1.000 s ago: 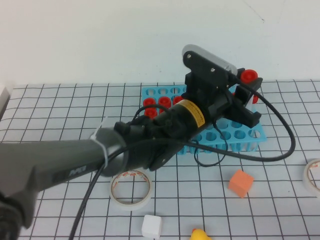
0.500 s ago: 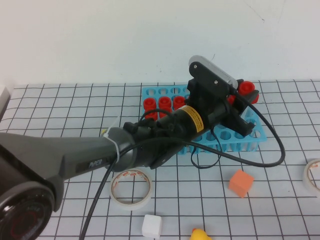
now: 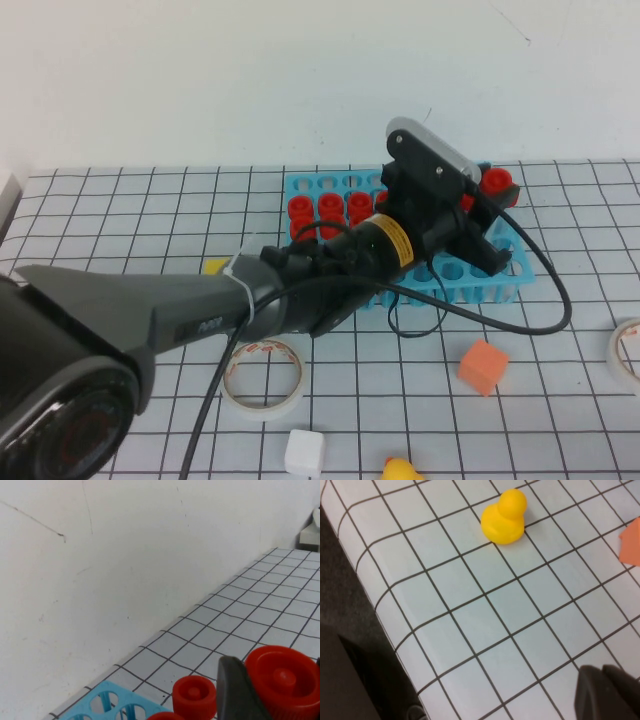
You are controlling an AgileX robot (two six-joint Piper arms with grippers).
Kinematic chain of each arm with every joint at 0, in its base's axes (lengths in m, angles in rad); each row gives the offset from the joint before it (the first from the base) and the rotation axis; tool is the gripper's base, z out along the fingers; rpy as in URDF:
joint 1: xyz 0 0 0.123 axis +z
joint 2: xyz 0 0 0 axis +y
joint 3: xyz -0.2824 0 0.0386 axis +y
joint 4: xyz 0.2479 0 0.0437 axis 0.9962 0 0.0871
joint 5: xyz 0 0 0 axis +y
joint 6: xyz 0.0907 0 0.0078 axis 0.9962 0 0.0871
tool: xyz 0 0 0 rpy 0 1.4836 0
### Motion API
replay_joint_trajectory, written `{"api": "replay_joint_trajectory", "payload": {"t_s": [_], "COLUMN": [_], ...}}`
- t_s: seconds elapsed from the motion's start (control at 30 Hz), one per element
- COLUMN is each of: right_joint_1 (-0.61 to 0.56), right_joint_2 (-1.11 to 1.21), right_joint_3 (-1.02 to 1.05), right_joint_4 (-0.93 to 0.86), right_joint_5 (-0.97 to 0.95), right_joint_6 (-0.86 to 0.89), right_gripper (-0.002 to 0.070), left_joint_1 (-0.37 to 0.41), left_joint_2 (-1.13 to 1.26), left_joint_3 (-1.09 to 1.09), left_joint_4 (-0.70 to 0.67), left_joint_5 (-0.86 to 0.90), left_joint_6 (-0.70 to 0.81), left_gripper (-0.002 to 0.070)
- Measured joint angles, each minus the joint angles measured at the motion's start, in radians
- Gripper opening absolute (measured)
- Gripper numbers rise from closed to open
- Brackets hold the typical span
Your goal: Place the test tubes
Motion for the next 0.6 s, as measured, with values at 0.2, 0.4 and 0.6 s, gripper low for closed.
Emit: {"api": "replay_joint_trajectory", "payload": {"t_s": [0.2,0.4,0.6], "right_joint_1": [0.000,0.000,0.000], "right_joint_2": [0.000,0.000,0.000], "right_joint_3": [0.000,0.000,0.000], "right_joint_4": [0.000,0.000,0.000], "right_joint_5": [0.000,0.000,0.000], "right_joint_6": [0.000,0.000,0.000], "right_gripper": [-0.0001,-0.0001,-0.0001], "left_joint_1": [0.000,0.000,0.000], "left_joint_2": [0.032,0.059,0.076], "left_joint_3": [-0.019,-0.060,-0.067], "left_joint_4": [-0.030,-0.034,-0.036], "left_joint_5": [-0.013,-0.017,-0.018], "left_joint_6": [0.000,-0.002,-0.002], "left_gripper": [0.0263,0.0263,0.0263]}}
